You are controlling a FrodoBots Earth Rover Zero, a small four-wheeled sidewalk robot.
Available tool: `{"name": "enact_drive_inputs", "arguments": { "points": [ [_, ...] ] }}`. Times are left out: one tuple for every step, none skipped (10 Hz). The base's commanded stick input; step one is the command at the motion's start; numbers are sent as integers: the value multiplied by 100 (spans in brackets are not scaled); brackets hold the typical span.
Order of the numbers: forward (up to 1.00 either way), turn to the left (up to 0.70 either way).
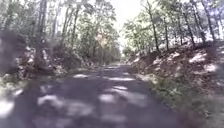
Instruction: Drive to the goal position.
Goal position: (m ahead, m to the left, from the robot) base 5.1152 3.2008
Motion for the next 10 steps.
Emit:
{"name": "enact_drive_inputs", "arguments": {
  "points": [
    [45, 0],
    [45, 0],
    [45, 2],
    [45, 10],
    [45, 20],
    [45, 27],
    [45, 27],
    [45, 27],
    [45, 18],
    [45, 0]
  ]
}}
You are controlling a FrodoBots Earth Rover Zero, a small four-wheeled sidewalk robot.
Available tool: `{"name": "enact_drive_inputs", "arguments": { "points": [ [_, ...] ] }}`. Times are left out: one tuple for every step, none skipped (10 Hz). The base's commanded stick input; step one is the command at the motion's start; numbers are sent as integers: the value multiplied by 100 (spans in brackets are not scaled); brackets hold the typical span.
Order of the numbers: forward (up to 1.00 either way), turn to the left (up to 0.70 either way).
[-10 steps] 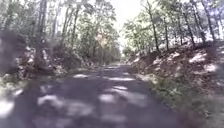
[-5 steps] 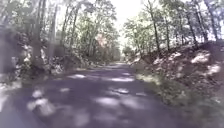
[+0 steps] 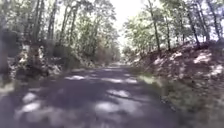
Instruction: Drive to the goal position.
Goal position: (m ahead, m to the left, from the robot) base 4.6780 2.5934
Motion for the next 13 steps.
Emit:
{"name": "enact_drive_inputs", "arguments": {
  "points": [
    [45, 0],
    [45, 0],
    [45, 0],
    [45, 0],
    [45, 0],
    [45, 0],
    [45, 0],
    [45, 0],
    [45, 0],
    [45, 0],
    [45, 0],
    [45, 0],
    [45, 0]
  ]
}}
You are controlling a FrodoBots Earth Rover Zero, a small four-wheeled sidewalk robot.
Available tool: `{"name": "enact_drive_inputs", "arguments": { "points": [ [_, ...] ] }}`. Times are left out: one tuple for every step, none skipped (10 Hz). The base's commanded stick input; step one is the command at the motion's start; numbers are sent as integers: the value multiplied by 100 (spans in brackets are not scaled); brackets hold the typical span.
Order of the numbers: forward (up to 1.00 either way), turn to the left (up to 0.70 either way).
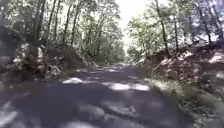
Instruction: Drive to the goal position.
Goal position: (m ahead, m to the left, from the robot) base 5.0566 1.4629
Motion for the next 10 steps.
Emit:
{"name": "enact_drive_inputs", "arguments": {
  "points": [
    [45, 0],
    [45, 0],
    [45, 0],
    [45, 0],
    [45, 0],
    [45, 0],
    [45, 0],
    [45, 0],
    [45, 0],
    [45, 0]
  ]
}}
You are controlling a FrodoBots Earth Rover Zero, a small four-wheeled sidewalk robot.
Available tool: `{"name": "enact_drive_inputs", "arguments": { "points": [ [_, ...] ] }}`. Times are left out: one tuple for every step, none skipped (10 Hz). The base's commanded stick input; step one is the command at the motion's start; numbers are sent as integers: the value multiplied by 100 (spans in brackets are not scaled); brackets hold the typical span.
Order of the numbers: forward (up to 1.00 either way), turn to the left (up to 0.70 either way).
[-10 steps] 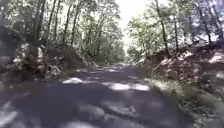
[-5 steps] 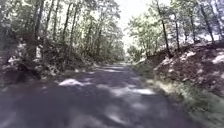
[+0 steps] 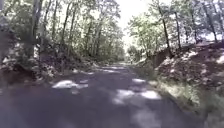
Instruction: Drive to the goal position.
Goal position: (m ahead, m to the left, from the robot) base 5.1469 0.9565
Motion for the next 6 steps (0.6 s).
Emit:
{"name": "enact_drive_inputs", "arguments": {
  "points": [
    [45, 0],
    [45, 0],
    [45, 0],
    [45, 0],
    [45, 0],
    [45, 0]
  ]
}}
